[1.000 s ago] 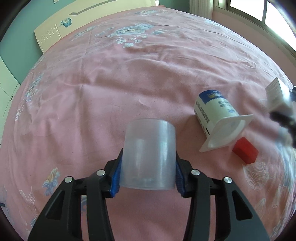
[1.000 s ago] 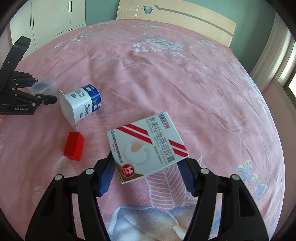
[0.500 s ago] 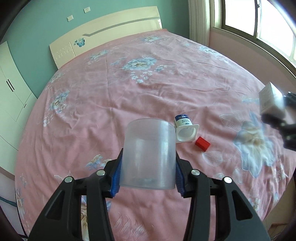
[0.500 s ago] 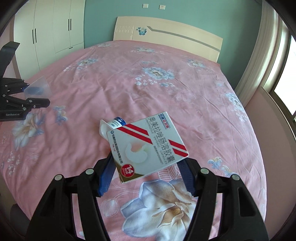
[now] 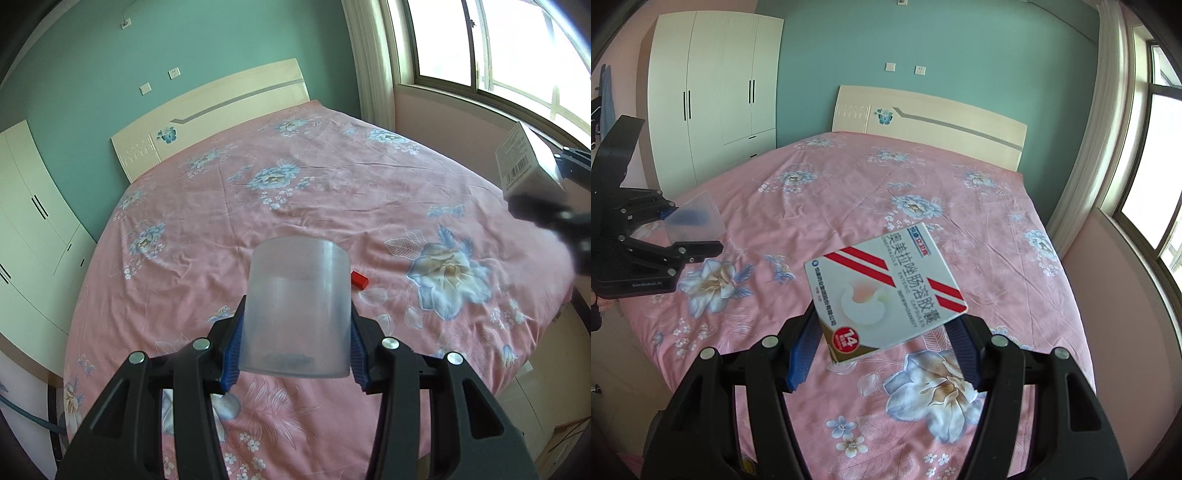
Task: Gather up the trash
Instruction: 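Carry the clear cup and medicine box with both tools over the trash bin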
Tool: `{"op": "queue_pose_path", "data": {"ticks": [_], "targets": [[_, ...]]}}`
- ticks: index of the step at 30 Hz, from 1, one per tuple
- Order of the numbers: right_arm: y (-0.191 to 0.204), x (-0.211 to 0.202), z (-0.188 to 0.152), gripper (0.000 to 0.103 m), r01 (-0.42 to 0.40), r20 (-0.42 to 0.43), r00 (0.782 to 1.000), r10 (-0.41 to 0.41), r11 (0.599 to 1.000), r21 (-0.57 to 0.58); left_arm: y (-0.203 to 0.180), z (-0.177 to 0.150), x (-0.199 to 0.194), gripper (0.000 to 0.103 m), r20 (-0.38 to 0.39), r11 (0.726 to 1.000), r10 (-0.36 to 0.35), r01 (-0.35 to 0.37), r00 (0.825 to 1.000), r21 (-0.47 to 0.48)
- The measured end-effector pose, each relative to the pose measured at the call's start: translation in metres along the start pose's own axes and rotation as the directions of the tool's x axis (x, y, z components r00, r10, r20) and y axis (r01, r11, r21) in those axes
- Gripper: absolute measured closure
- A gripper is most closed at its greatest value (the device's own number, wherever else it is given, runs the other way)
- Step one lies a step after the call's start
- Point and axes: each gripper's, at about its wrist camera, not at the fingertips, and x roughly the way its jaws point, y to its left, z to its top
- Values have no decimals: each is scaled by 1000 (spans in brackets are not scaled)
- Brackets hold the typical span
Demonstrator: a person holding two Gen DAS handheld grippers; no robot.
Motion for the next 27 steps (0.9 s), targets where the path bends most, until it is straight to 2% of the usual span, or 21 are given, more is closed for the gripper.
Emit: {"op": "queue_pose_path", "data": {"ticks": [10,16,22,27], "targets": [[34,-100,-3,39,-2,59,998,4,1000,-29,-19,-23,-100,54,83,999,-3,0,997,34],[56,-145,-18,39,-8,79,997,13,998,-62,-31,-49,-142,54,105,998,-12,5,994,64],[81,-163,-46,39,-38,51,998,43,995,-94,-45,-85,-154,54,73,995,-42,34,996,99],[102,-159,-78,39,-70,2,998,70,990,-120,-58,-123,-146,54,27,989,-68,64,997,130]]}}
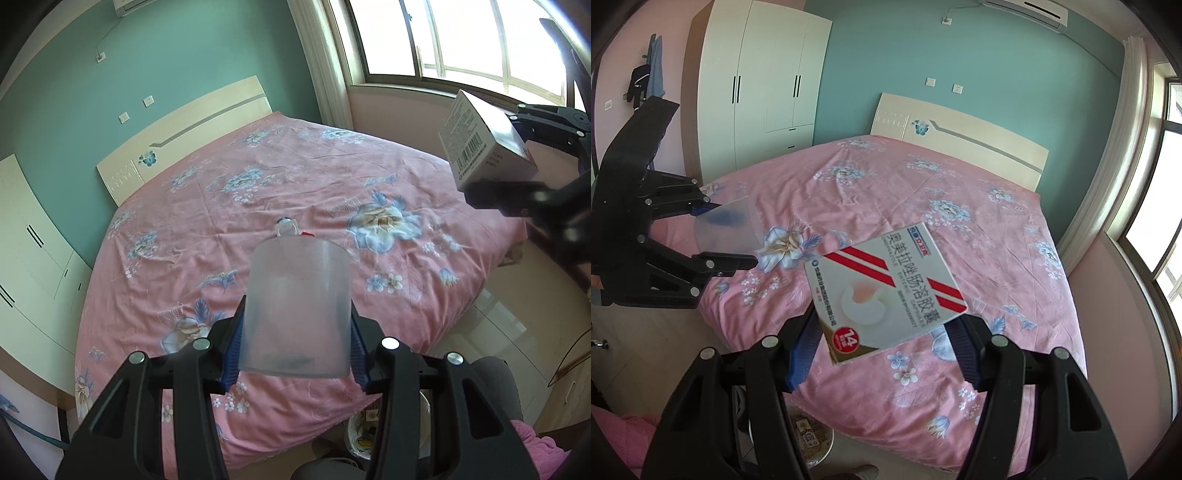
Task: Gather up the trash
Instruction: 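Carry the clear cup and medicine box with both tools over the trash bin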
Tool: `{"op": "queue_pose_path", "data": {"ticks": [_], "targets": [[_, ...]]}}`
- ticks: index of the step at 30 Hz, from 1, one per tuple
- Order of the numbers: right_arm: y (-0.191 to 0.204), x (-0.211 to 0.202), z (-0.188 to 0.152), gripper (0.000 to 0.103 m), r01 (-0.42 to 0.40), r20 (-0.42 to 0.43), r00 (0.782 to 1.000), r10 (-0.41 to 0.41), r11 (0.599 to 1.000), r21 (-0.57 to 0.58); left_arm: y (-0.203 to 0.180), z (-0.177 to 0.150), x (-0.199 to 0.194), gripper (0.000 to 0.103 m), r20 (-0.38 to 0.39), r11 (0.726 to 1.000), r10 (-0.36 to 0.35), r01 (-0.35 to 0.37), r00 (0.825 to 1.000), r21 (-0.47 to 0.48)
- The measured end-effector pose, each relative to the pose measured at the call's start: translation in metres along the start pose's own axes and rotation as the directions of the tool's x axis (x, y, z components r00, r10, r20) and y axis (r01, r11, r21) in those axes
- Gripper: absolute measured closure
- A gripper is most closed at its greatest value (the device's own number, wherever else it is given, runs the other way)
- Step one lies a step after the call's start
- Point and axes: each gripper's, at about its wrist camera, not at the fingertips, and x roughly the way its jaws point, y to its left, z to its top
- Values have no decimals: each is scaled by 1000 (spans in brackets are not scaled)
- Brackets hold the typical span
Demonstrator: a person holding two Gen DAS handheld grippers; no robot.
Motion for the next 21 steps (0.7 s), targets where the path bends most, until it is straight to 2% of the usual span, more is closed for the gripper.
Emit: {"op": "queue_pose_path", "data": {"ticks": [6,11,21], "targets": [[27,23,-43,39,-57,-70,996,55,998,-20,-20,-48,25,54,-81,998,-52,54,995,20],[49,49,-83,39,-116,-130,985,114,993,-8,-36,-86,54,54,-148,995,-93,97,985,18],[79,117,-163,39,-198,-265,942,203,979,47,-61,-157,122,54,-285,985,-173,170,943,-33]]}}
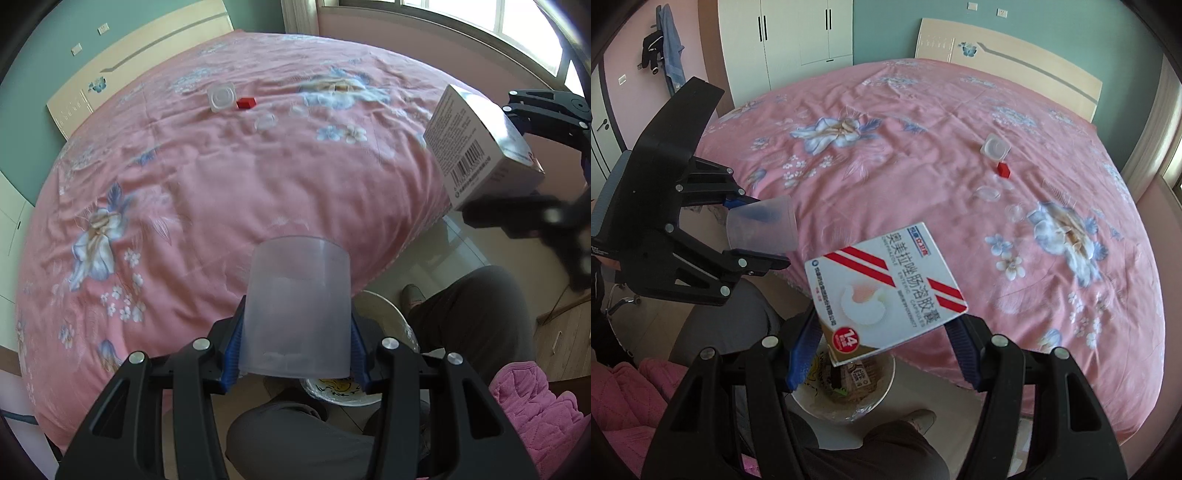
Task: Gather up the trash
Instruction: 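Carry the clear cup and medicine box with both tools over the trash bin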
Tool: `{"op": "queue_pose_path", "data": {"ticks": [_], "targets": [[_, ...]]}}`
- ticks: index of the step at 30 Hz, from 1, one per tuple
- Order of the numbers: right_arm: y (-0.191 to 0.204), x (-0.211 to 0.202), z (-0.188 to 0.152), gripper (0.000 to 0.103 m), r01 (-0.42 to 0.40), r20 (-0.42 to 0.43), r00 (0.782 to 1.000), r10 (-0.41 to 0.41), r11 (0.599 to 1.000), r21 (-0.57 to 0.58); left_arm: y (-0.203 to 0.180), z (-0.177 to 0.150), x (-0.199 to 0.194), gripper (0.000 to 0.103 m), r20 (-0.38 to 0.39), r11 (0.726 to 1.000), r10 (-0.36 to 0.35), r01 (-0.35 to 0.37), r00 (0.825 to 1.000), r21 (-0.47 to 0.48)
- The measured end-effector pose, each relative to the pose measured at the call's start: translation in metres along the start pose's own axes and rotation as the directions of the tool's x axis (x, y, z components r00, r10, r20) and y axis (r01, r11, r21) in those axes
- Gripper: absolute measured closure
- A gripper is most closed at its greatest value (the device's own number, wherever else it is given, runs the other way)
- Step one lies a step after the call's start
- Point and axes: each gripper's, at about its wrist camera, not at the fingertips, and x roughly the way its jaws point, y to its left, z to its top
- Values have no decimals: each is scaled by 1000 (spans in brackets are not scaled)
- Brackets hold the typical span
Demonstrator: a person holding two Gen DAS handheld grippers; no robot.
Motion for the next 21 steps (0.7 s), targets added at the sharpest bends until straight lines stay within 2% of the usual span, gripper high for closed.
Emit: {"op": "queue_pose_path", "data": {"ticks": [9,17,21], "targets": [[5,73,-51,39,-48,-103,993,53,998,44,-12,-38,79,54,-117,998,-63,59,991,-34],[7,140,-97,39,-81,-221,970,101,992,98,-19,-68,142,54,-225,991,-116,98,968,-89],[10,174,-121,39,-98,-279,950,137,984,152,-16,-79,171,54,-268,982,-153,116,951,-150]]}}
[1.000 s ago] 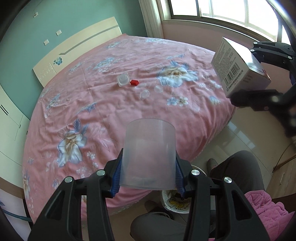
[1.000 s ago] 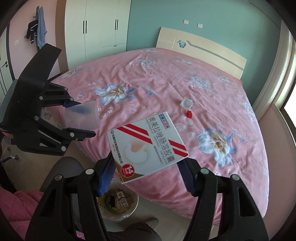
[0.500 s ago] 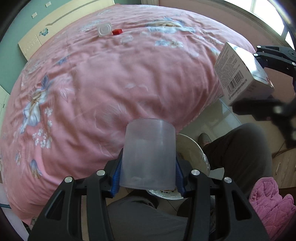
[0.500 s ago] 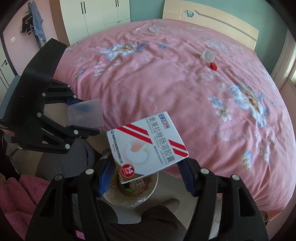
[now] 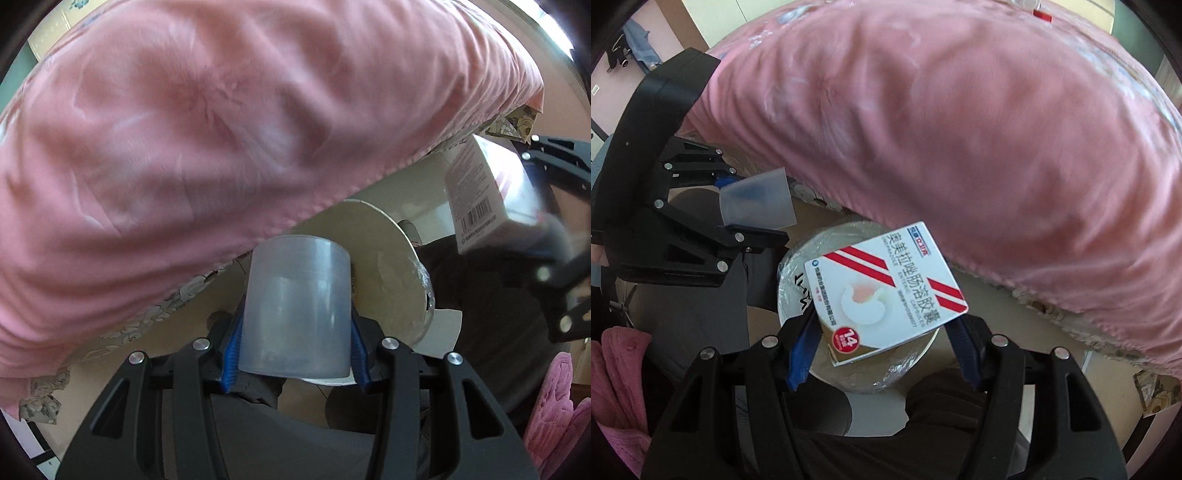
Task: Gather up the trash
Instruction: 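Carry the clear cup and medicine box with both tools over the trash bin, then open left tool to drop the clear cup while right tool drops the box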
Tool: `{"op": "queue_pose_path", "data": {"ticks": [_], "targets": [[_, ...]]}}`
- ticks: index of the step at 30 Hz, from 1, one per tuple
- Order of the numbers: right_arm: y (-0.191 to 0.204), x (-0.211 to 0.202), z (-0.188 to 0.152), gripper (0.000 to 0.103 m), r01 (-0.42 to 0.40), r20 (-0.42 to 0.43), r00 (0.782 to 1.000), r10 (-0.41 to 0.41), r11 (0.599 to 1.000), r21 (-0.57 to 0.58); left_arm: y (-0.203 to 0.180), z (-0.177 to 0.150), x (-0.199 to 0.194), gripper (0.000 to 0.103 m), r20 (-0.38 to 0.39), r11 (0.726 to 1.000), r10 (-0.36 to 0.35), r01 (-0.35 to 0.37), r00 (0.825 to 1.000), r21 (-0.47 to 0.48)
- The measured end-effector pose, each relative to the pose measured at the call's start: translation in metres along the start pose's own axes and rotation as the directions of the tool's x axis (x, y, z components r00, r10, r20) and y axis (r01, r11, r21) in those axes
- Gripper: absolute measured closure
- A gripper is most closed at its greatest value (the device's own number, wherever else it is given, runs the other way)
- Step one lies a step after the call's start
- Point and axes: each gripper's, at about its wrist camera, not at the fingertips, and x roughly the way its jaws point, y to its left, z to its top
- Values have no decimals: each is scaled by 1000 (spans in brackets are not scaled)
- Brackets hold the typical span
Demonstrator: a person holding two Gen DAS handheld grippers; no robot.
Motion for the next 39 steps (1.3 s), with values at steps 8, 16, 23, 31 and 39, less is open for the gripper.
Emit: {"op": "queue_pose_path", "data": {"ticks": [8,16,23,31,39], "targets": [[-2,73,-19,39,-54,-117,991,61,997,62,6,-3,52,54,-76,998,-38,34,996,-52],[-4,129,-24,39,-92,-232,966,112,991,92,9,-7,100,54,-158,991,-88,71,984,-110],[2,169,-30,39,-109,-338,930,141,988,113,12,-7,139,54,-224,984,-114,78,968,-160],[5,198,-33,39,-101,-394,908,141,987,122,16,-6,174,54,-284,972,-149,87,947,-219],[6,221,-39,36,-87,-428,895,126,990,109,17,-7,195,53,-316,965,-171,94,933,-246]]}}
